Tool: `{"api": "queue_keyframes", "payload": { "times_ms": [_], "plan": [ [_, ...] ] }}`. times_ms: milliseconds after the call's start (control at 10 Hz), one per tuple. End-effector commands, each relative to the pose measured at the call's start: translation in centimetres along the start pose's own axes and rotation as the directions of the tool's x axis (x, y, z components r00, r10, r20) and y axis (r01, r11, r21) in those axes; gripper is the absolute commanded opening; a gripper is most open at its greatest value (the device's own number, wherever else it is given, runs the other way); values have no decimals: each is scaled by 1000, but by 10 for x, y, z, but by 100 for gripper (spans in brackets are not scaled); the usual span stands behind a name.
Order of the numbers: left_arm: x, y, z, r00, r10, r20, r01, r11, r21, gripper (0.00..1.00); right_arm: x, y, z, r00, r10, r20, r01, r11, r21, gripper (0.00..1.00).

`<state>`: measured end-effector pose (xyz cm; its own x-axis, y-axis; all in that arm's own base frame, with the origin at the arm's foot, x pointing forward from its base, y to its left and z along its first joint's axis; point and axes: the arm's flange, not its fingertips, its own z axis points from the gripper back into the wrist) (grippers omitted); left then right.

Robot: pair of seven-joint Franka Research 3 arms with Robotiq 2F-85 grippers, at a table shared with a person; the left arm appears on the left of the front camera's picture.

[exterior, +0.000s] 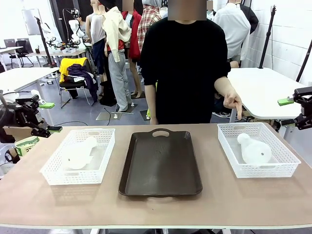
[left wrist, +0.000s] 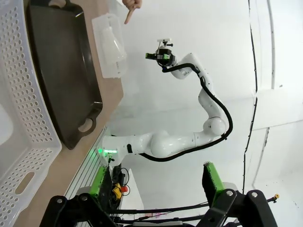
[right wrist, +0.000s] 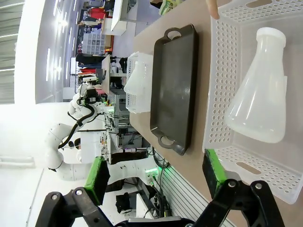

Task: Prepare the laboratory tools.
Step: Pick up the Big flask that the person points to.

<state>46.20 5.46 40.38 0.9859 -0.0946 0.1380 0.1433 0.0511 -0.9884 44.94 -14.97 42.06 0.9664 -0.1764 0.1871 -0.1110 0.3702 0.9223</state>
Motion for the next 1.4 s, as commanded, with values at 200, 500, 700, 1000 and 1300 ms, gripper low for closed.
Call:
{"api": "queue_keyframes", "payload": {
  "times_ms": [200, 500, 700, 1000, 1300],
  "plan": [
    [1, -1, 1, 1000, -4, 7, 4, 1000, 8, 100, 0, 0, 0, 1000, 1, -3, -1, 1000, -2, 100],
    [1, -1, 1, 1000, -4, 7, 4, 1000, 8, 100, 12, 20, 17, 997, 49, 53, -37, 976, -216, 100],
    [1, -1, 1, 1000, -4, 7, 4, 1000, 8, 100, 37, 45, 3, 991, 136, 7, -120, 897, -426, 100],
    [1, -1, 1, 1000, -4, 7, 4, 1000, 8, 100, 75, 59, -63, 970, 215, -116, -233, 672, -703, 100],
    [1, -1, 1, 1000, -4, 7, 4, 1000, 8, 100, 107, 40, -135, 973, 166, -163, -225, 496, -839, 100]
  ]
}}
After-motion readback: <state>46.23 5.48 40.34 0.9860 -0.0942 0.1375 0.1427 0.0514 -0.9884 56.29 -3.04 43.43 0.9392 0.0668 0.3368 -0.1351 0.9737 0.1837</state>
